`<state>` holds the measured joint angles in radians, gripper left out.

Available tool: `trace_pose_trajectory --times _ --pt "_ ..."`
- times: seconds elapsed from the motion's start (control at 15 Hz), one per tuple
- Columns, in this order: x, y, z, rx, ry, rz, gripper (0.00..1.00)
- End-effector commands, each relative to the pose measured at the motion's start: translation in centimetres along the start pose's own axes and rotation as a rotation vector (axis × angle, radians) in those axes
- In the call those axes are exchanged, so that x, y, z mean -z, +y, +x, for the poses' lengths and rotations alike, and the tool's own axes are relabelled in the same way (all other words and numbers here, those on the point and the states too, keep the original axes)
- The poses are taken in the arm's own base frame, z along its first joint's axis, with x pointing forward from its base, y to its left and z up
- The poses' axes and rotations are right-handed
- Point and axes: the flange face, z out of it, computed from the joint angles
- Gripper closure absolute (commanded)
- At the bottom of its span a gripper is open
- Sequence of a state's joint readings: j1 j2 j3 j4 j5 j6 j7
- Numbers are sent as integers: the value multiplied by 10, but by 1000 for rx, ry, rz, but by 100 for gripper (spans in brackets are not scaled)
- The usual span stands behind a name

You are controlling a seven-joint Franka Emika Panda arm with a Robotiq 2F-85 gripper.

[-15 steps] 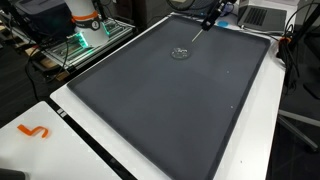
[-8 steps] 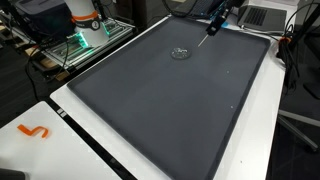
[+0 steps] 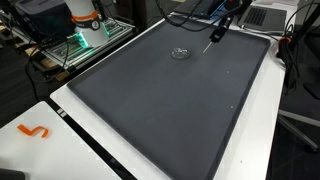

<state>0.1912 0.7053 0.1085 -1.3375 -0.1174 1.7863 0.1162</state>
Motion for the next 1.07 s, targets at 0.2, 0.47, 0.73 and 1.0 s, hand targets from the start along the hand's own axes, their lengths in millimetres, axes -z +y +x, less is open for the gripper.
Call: trace_pose_trajectory --times 0.2,0.47,0.73,1.0 --pt "-1 37 -29 -3 98 115 97" --pt "3 57 -59 9 122 200 97" --pt "4 76 -88 46 152 271 97" --pt "4 90 -114 73 225 317 97"
